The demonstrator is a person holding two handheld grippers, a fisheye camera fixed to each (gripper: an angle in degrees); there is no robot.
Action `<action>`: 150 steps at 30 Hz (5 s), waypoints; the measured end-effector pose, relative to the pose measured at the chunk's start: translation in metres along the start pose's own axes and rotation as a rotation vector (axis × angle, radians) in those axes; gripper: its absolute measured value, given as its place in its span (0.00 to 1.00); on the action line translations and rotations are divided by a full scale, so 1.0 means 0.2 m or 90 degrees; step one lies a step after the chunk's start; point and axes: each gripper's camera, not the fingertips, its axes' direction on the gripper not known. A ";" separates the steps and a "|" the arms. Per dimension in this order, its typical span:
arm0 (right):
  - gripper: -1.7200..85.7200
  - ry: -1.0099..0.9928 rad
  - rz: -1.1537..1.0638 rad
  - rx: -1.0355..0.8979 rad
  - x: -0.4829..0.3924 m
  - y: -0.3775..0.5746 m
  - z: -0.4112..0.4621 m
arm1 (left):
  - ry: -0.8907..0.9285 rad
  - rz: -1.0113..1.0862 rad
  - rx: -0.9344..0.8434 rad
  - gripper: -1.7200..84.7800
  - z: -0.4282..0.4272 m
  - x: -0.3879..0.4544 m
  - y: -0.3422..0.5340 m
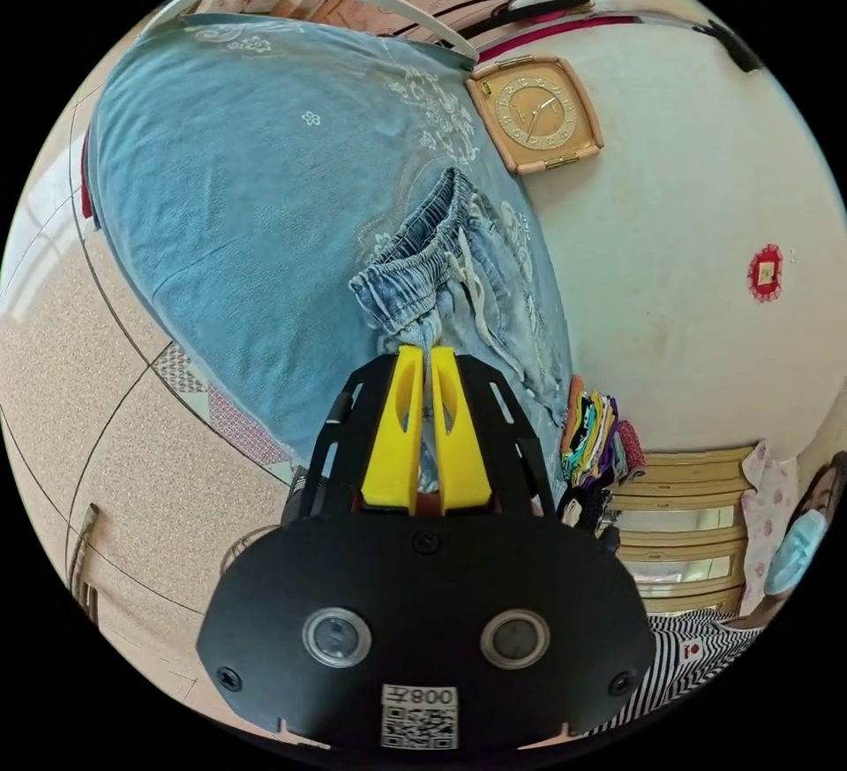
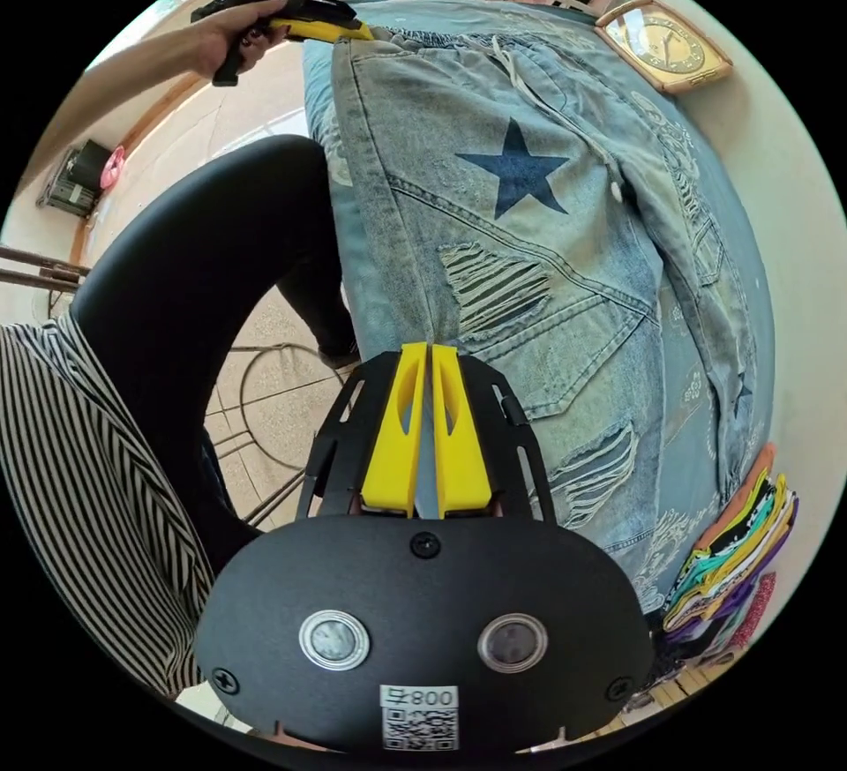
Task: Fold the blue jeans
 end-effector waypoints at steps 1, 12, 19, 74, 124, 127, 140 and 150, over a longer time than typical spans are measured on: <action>0.04 -0.043 -0.003 0.024 -0.01 0.03 -0.07 | 0.000 0.012 0.009 0.04 -0.01 0.02 0.00; 0.07 -0.081 0.232 0.070 0.24 0.44 -0.07 | -0.161 0.024 0.018 0.09 0.19 0.10 0.19; 0.12 -0.001 0.801 0.106 0.85 1.71 -0.11 | -0.049 0.315 -0.200 0.11 0.81 0.66 0.43; 0.04 -0.078 0.886 0.261 2.53 1.92 0.04 | -0.260 0.774 -0.282 0.05 2.25 2.00 0.40; 0.02 0.019 0.281 0.124 2.01 -1.22 -0.07 | -0.394 0.331 -0.008 0.10 0.71 1.30 -1.03; 0.02 0.053 0.307 0.168 1.94 -1.17 -0.14 | -0.319 0.376 0.024 0.09 0.55 1.31 -0.92; 0.02 0.021 0.243 0.183 1.46 -1.27 -0.10 | -0.254 0.437 -0.073 0.02 0.33 1.16 -0.60; 0.02 -0.030 0.217 0.119 1.07 -1.38 0.04 | -0.276 0.416 -0.106 0.02 0.17 0.98 -0.41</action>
